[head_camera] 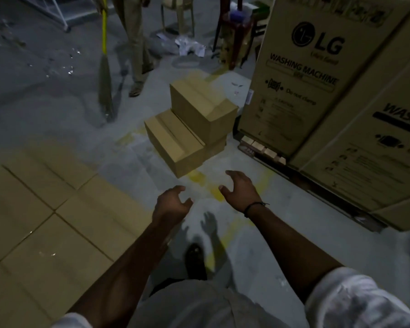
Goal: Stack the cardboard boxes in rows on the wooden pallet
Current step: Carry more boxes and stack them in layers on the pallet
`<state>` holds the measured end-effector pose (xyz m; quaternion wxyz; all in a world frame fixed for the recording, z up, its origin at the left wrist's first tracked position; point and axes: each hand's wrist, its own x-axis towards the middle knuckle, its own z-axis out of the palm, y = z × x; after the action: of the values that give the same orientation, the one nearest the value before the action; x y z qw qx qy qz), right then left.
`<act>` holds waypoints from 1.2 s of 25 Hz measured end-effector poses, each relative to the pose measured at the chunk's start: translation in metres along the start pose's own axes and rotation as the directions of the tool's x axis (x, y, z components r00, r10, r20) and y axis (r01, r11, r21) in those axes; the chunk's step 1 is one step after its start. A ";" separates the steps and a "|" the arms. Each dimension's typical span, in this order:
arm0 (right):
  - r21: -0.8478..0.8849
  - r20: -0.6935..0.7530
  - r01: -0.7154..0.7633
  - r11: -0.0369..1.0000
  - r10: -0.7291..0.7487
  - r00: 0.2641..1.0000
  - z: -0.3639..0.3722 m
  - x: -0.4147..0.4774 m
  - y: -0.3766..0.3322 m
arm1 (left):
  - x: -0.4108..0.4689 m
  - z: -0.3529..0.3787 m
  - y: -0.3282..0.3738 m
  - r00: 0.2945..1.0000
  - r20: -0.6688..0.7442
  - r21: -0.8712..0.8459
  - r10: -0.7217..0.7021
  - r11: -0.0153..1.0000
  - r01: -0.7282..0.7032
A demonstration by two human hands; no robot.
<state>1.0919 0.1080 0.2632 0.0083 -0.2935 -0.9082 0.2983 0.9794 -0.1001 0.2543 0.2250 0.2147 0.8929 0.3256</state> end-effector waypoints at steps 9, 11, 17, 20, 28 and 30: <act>0.014 0.044 -0.070 0.997 0.070 0.997 -0.036 0.188 0.030 | 0.209 -0.002 0.085 0.993 0.084 0.079 0.085 0.993 -0.091; -0.004 0.065 -0.074 0.997 0.074 0.995 -0.041 0.233 0.048 | 0.255 0.008 0.096 0.992 0.108 0.085 0.071 0.993 -0.081; -0.014 0.153 -0.060 0.998 0.061 0.986 -0.066 0.393 0.096 | 0.381 0.035 0.139 0.991 0.122 0.031 -0.049 0.998 0.046; -0.001 0.159 -0.004 1.000 0.005 0.987 -0.087 0.462 0.103 | 0.434 0.038 0.160 0.989 0.108 0.003 -0.104 0.995 0.104; -0.074 0.309 0.087 0.993 -0.060 0.949 -0.101 0.625 0.096 | 0.559 0.035 0.192 0.955 0.030 -0.112 -0.296 0.948 0.298; -0.117 0.326 0.071 0.991 -0.029 0.945 -0.099 0.661 0.097 | 0.593 0.033 0.187 0.948 0.058 -0.108 -0.311 0.942 0.316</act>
<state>0.6146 0.5798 0.1855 -0.1517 -0.2175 -0.9215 0.2837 0.5639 0.3607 0.2031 0.3041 0.0628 0.8904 0.3327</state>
